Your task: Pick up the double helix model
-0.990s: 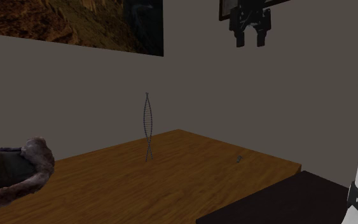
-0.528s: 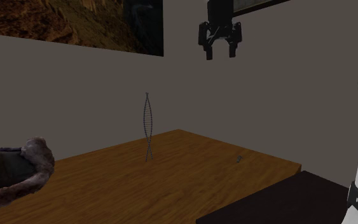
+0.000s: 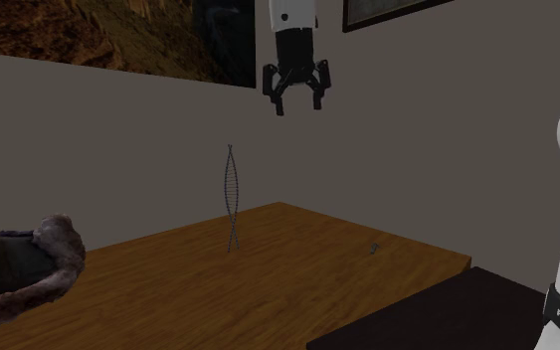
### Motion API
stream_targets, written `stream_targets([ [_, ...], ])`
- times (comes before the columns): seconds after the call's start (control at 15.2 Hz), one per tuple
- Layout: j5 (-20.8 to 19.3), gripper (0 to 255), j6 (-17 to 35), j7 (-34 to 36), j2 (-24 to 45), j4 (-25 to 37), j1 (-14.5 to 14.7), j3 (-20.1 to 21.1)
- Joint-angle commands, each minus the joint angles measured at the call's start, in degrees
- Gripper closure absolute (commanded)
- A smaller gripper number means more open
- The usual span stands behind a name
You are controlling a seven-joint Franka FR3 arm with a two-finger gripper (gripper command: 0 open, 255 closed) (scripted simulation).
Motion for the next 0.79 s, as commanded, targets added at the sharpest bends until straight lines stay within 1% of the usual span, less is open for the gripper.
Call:
stream_targets([
  [0.0,-1.94,0,1.11,3.84,4.24,3.17,-0.39,2.0],
  [0.2,-5.9,0,2.53,9.52,11.08,8.04,-0.68,4.45],
  [0.4,-10.71,0,2.92,15.23,18.34,13.81,-0.18,6.16],
  [0.53,-14.15,0,2.6,18.84,23.35,18.19,0.71,6.78],
  [0.73,-19.19,0,1.35,23.57,30.98,25.61,2.97,6.8],
])
